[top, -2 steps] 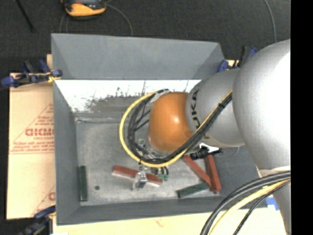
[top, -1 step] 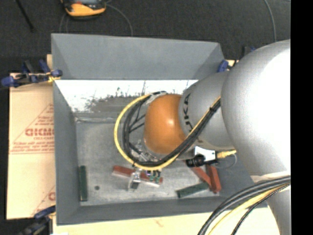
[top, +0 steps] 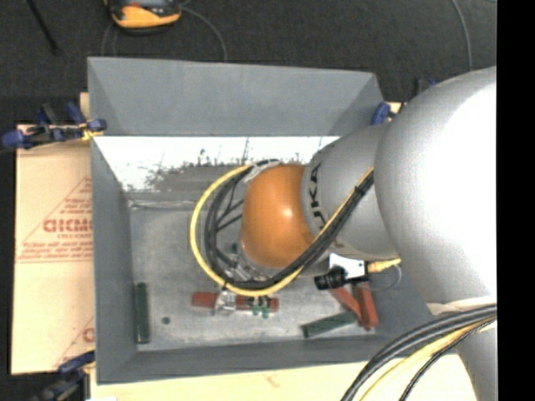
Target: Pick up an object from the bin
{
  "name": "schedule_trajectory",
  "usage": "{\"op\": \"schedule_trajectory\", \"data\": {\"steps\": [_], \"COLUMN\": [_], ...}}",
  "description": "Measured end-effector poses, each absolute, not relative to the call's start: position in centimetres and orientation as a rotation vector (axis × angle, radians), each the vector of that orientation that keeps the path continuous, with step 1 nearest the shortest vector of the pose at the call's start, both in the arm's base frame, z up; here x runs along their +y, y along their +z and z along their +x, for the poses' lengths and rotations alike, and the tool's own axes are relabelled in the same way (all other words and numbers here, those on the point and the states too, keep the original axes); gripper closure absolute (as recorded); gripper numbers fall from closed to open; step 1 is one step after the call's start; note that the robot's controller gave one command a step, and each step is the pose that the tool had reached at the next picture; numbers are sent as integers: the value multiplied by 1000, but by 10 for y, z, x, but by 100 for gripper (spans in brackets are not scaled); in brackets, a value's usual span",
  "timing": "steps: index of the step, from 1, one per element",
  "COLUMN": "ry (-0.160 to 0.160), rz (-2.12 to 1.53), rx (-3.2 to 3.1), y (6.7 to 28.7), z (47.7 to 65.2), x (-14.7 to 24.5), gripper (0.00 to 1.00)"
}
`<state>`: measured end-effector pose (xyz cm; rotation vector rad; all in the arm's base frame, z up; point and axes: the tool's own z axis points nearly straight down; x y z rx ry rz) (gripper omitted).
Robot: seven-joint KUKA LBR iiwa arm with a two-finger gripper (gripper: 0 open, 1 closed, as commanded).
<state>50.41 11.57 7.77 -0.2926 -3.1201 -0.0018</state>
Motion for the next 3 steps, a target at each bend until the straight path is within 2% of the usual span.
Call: {"op": "schedule_trajectory", "data": {"steps": [3], "ry": [-1], "rz": [-293], "rx": [-3121], "y": [82], "z": [503], "x": [116], "gripper": [100]}}
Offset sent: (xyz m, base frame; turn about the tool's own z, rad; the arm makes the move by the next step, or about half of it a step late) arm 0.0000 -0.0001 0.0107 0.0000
